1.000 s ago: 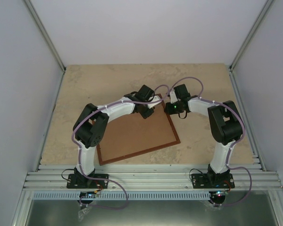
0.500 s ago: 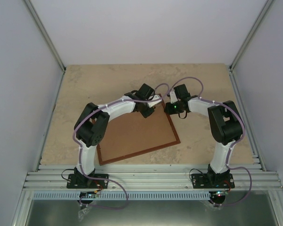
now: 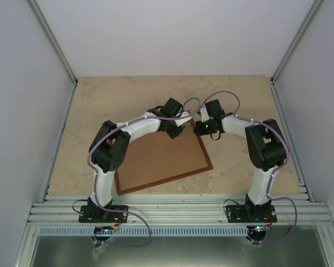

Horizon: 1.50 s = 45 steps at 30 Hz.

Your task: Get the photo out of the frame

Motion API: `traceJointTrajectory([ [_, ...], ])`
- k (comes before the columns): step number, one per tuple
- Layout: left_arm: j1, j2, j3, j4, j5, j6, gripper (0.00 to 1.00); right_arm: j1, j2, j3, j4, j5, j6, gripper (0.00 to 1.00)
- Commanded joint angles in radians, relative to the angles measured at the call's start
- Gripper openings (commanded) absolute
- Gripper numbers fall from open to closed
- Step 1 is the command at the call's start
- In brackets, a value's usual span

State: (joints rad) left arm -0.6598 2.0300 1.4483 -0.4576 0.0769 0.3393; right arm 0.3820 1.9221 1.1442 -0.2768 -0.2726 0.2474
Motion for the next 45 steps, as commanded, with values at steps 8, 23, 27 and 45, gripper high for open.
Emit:
traceJointTrajectory([
  [8,0.000,0.047,0.087,-0.050,-0.073,0.038,0.00,0.032,0.040,0.012,-0.038,-0.017,-0.039,0.00],
  [23,-0.002,0.081,0.274,-0.071,0.054,0.019,0.00,0.034,0.058,0.014,-0.026,-0.061,-0.039,0.01],
  [27,-0.006,0.093,0.278,-0.067,0.098,-0.008,0.00,0.033,0.051,0.012,-0.024,-0.067,-0.036,0.01],
  [45,-0.040,0.113,0.409,0.037,0.135,-0.252,0.00,0.028,0.038,0.005,-0.014,-0.076,-0.025,0.01],
])
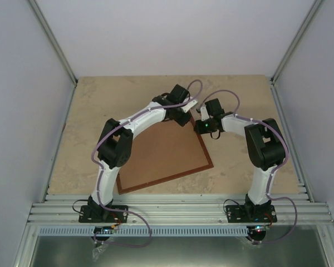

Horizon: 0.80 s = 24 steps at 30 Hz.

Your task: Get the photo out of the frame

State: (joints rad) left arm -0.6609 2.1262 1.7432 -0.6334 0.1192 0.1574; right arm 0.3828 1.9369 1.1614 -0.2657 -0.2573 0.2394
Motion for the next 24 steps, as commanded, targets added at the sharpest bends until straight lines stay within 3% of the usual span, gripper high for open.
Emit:
traceJointTrajectory([
  [1,-0.039,0.020,0.127,0.213,0.092,-0.083,0.00,0.027,0.023,-0.012,-0.025,-0.093,-0.016,0.01],
  [7,-0.041,0.011,0.120,0.238,0.096,-0.140,0.00,0.023,0.018,-0.015,-0.024,-0.086,-0.010,0.01],
  [11,-0.040,-0.041,0.060,0.238,-0.043,-0.140,0.00,0.009,0.000,-0.027,-0.019,-0.073,-0.001,0.01],
  [16,-0.032,-0.183,-0.128,0.332,-0.208,-0.215,0.00,-0.008,-0.025,-0.042,-0.019,-0.040,0.012,0.00],
  [24,-0.016,-0.428,-0.471,0.535,-0.334,-0.429,0.00,-0.013,-0.056,-0.043,-0.070,0.079,0.042,0.04],
])
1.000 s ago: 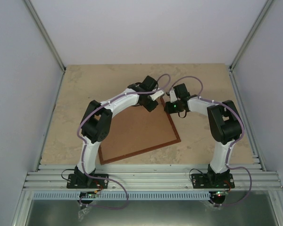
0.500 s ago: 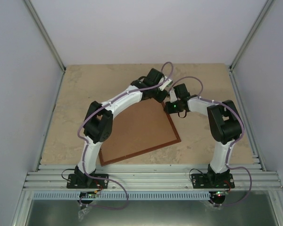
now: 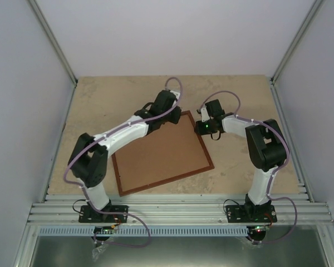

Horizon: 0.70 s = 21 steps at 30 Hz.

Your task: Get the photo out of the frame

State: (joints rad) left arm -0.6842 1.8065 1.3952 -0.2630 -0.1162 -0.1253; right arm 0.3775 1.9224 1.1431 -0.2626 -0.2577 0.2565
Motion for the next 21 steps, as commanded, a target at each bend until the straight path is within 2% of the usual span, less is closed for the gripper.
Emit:
traceJointTrajectory([
  [1,0.010,-0.140,-0.170,0.194,-0.108,-0.181,0.00,-0.010,-0.052,-0.031,-0.073,0.094,0.033,0.05],
  [5,0.047,-0.271,-0.369,0.303,-0.104,-0.308,0.00,-0.018,-0.079,-0.040,-0.080,0.150,0.047,0.07],
  [9,0.072,-0.422,-0.549,0.406,-0.126,-0.385,0.00,-0.017,-0.082,-0.033,-0.087,0.129,0.044,0.15],
  [15,0.073,-0.617,-0.739,0.483,-0.192,-0.410,0.00,-0.009,-0.097,-0.001,-0.145,0.143,0.029,0.35],
  [21,0.074,-0.709,-0.847,0.501,-0.203,-0.375,0.00,0.018,-0.044,0.113,-0.224,0.155,0.003,0.46],
])
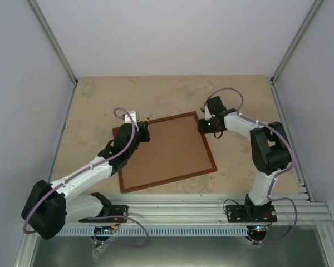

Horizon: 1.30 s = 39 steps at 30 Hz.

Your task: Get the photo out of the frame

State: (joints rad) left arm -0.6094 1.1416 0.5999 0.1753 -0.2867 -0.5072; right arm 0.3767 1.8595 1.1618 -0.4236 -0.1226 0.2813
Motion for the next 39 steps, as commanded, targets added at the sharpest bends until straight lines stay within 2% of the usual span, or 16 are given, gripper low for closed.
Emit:
traceJointTrajectory([
  [1,-0.001,-0.054,-0.063,0.063,-0.031,0.018,0.00,0.025,0.034,0.121,-0.077,0.027,-0.026,0.47],
  [10,-0.002,-0.102,-0.066,0.017,-0.044,0.072,0.00,0.063,0.197,0.331,-0.198,0.136,-0.038,0.49],
  [20,-0.001,-0.116,-0.059,0.006,-0.021,0.097,0.00,0.066,0.245,0.383,-0.257,0.183,-0.053,0.43],
  [31,-0.002,-0.122,-0.057,0.003,-0.016,0.102,0.00,0.053,0.243,0.365,-0.259,0.210,-0.031,0.25],
  [39,-0.001,-0.131,-0.058,0.000,-0.010,0.102,0.00,-0.001,0.198,0.317,-0.224,0.163,-0.002,0.12],
])
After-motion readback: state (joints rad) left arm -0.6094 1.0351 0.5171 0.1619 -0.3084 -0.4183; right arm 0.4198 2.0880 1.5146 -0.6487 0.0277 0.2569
